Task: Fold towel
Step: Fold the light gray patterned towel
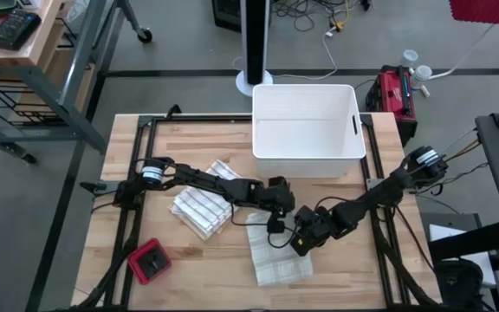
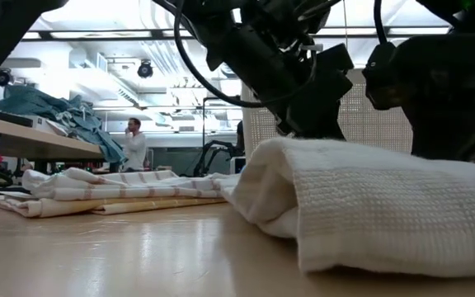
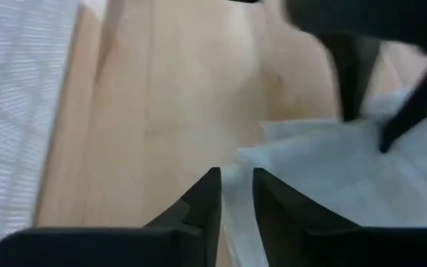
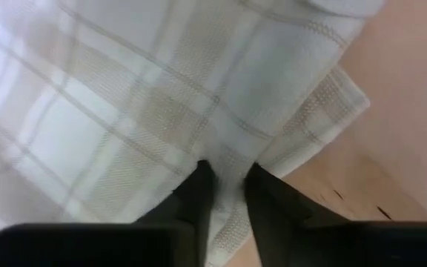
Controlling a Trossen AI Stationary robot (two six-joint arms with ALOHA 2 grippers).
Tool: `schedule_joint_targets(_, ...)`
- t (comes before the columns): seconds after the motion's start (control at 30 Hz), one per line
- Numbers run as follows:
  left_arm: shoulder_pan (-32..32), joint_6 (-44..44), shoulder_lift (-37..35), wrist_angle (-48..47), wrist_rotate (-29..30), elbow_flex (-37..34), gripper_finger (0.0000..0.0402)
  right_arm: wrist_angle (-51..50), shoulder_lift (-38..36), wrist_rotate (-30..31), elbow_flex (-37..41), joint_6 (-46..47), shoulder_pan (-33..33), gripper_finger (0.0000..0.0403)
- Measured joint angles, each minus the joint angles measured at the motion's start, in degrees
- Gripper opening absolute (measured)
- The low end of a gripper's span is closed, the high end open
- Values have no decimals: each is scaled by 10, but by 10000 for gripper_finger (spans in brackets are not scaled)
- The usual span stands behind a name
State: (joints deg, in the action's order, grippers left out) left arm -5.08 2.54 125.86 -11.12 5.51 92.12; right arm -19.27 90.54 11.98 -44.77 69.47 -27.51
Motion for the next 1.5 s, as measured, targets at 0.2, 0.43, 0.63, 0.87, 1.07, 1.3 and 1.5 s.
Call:
schedule_joint_targets(0.2, 11, -28, 4, -46, 134, 0, 40, 4, -1, 1, 0, -2, -4, 10)
schedule_joint_targets(0.43, 13, -9, -19, -62, -28, -1, 14, 4, -1, 2, 0, -5, -5, 25)
schedule_joint_targets(0.63, 10, -4, -19, -51, -113, -9, 30, 3, -1, 4, 0, -12, -5, 23)
schedule_joint_targets(0.87, 3, -5, -19, -28, -75, -9, 94, 3, -1, 7, 0, -11, -5, 21)
schedule_joint_targets(1.07, -9, -10, -19, -25, -73, -9, 140, 5, 0, 7, 0, -4, -5, 23)
schedule_joint_targets(1.3, -28, -16, -19, -26, 13, -9, 166, 7, 0, 7, 0, -4, -5, 21)
schedule_joint_targets(1.5, -28, -16, -20, -25, 30, -9, 167, 7, 0, 7, 0, -1, -5, 18)
